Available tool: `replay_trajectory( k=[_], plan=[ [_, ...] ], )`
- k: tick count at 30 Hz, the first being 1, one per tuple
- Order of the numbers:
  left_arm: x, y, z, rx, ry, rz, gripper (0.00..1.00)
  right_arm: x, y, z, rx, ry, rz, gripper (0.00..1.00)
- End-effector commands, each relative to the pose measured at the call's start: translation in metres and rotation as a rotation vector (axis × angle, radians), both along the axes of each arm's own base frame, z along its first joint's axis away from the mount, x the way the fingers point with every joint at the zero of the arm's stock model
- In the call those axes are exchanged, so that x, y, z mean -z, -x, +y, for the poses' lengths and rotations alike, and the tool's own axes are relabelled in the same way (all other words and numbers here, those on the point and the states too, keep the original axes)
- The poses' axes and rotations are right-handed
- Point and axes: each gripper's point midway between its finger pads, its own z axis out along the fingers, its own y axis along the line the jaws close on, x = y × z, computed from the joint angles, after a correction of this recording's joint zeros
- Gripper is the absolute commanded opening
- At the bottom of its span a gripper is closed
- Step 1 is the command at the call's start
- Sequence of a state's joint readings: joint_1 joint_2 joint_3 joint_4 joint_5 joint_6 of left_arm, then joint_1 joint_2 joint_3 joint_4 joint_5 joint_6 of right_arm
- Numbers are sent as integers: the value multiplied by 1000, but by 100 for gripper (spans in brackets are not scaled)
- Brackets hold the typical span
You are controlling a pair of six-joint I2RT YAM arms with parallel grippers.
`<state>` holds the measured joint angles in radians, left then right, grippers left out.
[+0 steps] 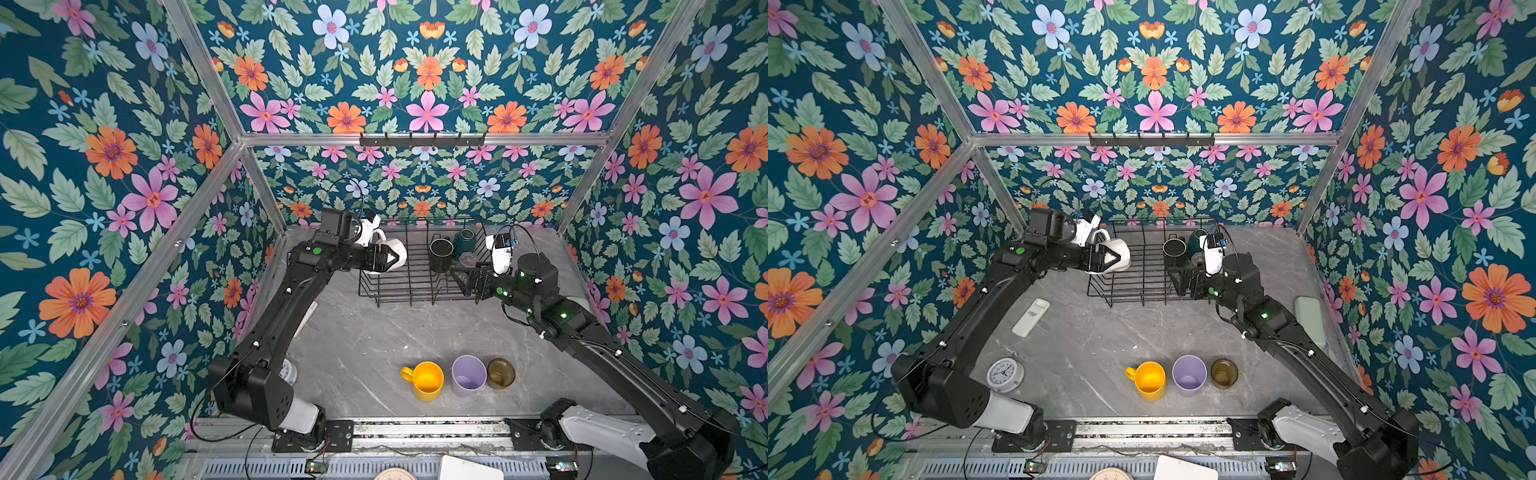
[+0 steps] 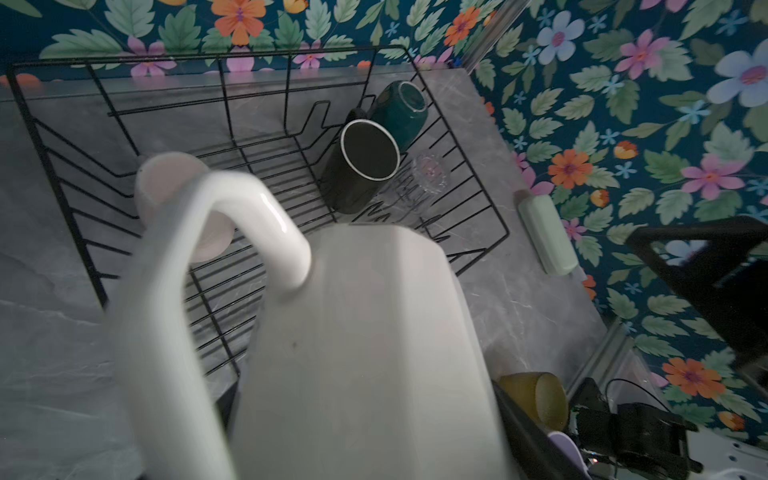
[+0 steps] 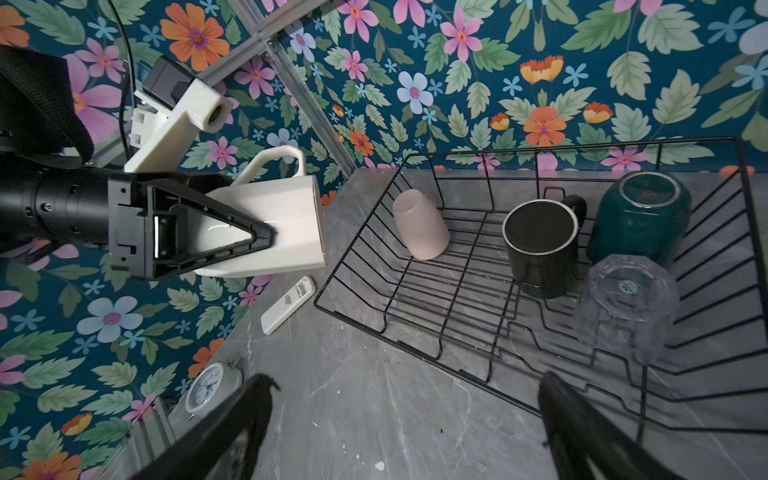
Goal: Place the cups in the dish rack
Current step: 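Lower the white mug upside down into the rack beside the pink mug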
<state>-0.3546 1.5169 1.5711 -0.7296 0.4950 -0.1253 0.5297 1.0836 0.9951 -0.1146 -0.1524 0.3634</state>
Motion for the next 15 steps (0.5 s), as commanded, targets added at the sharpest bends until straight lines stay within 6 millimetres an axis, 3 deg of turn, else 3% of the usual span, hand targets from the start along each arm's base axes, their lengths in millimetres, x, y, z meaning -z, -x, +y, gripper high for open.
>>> replay_trajectory(
  k=[1, 15],
  plan=[
    [14, -14, 12, -49, -166, -10, 0, 6, -2, -6, 34, 17, 17, 99],
    [68, -44, 5, -58, -623, 23, 0, 20, 3, -21, 49, 31, 18, 99]
  ],
)
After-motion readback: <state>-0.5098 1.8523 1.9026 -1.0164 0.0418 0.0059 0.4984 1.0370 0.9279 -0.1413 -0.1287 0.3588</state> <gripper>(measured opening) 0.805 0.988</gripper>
